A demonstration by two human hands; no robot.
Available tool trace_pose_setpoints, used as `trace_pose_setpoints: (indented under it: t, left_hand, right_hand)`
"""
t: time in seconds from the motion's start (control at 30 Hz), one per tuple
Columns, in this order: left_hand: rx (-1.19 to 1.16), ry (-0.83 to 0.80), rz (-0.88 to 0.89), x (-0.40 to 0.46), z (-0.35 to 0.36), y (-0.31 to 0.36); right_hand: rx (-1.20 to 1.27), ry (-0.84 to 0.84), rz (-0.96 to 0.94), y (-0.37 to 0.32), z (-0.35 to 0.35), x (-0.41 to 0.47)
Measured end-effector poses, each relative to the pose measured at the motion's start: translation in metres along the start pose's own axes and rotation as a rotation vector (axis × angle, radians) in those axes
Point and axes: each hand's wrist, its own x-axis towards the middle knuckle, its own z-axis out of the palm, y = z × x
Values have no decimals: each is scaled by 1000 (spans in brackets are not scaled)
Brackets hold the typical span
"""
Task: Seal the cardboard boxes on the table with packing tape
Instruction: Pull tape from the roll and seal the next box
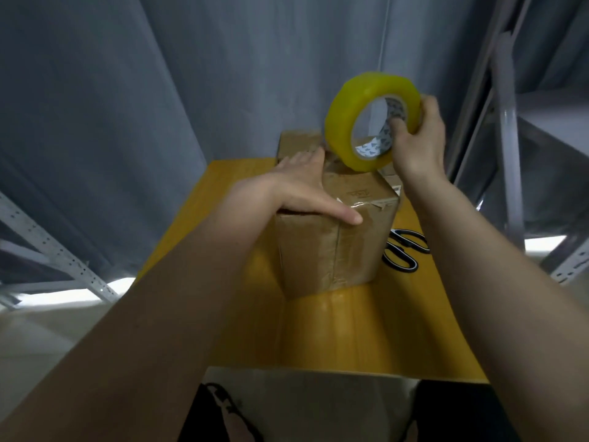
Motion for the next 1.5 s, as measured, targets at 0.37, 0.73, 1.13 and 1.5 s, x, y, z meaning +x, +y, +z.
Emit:
trace_pose_setpoints:
  t: [0.37, 0.73, 1.13, 1.5]
  left_hand:
    - [15, 131, -32, 0, 10, -6]
    - [-785, 312, -72, 3, 3, -1]
    - [-951, 923, -205, 29, 3, 27]
    - [-1264, 995, -175, 27, 6, 24]
  right_hand:
    - [353, -207, 403, -14, 13, 1]
    - [273, -148, 289, -12, 21, -4]
    - [154, -169, 226, -15, 25, -7]
    - [177, -361, 240, -13, 14, -15]
